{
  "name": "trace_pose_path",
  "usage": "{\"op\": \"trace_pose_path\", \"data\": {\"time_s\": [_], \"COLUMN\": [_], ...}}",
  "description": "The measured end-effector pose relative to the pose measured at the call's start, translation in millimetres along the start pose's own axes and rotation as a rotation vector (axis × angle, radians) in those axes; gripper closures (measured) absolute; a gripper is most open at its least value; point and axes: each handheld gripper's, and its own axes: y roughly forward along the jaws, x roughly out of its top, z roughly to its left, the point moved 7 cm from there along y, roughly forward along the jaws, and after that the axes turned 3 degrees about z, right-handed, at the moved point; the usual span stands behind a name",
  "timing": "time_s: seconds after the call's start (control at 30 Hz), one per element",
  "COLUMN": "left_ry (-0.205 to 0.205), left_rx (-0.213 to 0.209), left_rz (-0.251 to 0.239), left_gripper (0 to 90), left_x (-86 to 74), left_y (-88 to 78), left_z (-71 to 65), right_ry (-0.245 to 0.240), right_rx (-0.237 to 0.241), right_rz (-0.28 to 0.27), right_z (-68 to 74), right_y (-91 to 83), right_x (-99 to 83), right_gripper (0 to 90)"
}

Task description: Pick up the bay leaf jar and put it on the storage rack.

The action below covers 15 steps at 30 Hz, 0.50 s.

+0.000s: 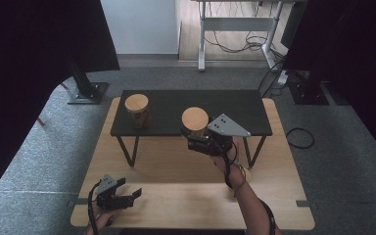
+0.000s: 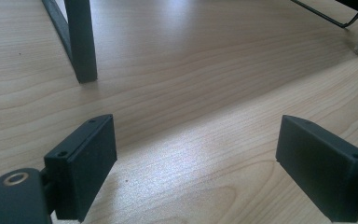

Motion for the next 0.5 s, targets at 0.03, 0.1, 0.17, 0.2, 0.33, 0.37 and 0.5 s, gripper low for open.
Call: {"op": "trace_pose_path", "data": {"time_s": [0.03,0.1,0.17,0.2,0.33,0.37,0.5], "left_ry": [0.000,-0.001,-0.001,-0.001,0.001,0.000,-0.001], "left_rx": [0.000,0.000,0.000,0.000,-0.001,-0.002,-0.004], "left_rz": [0.001,0.000,0.000,0.000,0.003,0.003,0.003], "left_gripper": [11.6,11.6,11.5,11.5,11.6,11.5,11.6], "left_x": [0.0,0.0,0.0,0.0,-0.1,-0.1,-0.1], "left_y": [0.0,-0.1,-0.1,0.0,0.1,0.2,0.3], "left_z": [0.0,0.1,0.1,0.1,-0.1,-0.1,-0.1], "right_ry": [0.002,0.003,0.008,0.010,0.012,0.015,0.024], "right_rx": [-0.002,-0.008,-0.015,-0.018,-0.025,-0.023,-0.024], "right_rz": [0.003,0.005,0.009,0.009,0.020,0.021,0.019], "right_z": [-0.7,-2.9,-5.4,-6.7,-10.3,-11.0,-13.6], "right_y": [1.2,3.7,6.1,7.4,13.0,14.3,19.4], "right_x": [-0.2,-0.4,-0.7,-0.6,-1.4,-1.5,-1.3], "right_gripper": [24.7,24.7,24.7,24.8,24.7,24.7,24.8]}}
